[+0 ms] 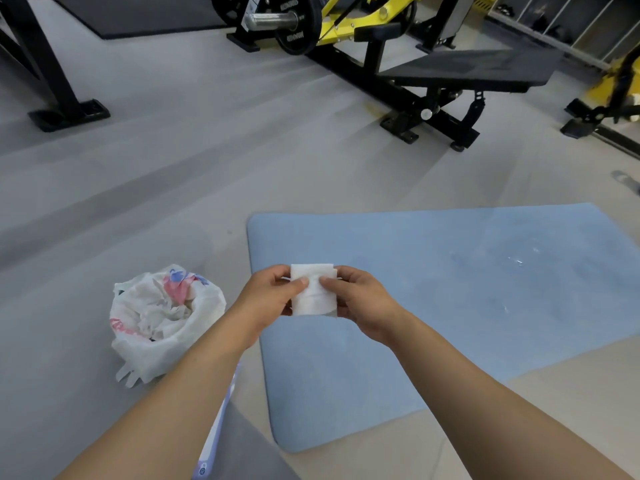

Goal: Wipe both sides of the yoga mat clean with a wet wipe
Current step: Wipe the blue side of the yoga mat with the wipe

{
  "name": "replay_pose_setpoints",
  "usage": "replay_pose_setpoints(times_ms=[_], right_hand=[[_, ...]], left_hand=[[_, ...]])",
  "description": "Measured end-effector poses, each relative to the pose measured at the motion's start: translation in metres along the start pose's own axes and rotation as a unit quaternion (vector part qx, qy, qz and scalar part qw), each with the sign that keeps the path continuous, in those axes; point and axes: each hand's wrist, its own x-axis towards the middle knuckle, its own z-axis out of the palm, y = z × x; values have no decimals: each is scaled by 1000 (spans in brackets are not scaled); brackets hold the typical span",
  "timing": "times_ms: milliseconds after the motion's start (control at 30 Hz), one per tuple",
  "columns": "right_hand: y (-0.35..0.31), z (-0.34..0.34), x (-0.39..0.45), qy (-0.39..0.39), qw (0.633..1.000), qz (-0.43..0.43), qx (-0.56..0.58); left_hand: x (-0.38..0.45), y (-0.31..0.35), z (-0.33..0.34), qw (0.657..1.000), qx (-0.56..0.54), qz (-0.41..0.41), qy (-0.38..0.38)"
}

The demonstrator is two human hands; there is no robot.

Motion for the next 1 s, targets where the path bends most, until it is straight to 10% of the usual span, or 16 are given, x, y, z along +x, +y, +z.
replay_pose_setpoints(times_ms=[567, 767, 1000], right_hand=[[-65, -34, -50, 62, 989, -89, -100], [-70, -58, -1, 16, 991, -31, 130], [-57, -64, 100, -18, 991, 13, 131]], left_hand=[[-12, 52, 43, 967, -206, -65, -136], [29, 63, 60, 981, -195, 8, -17], [92, 61, 69, 969, -184, 54, 153]])
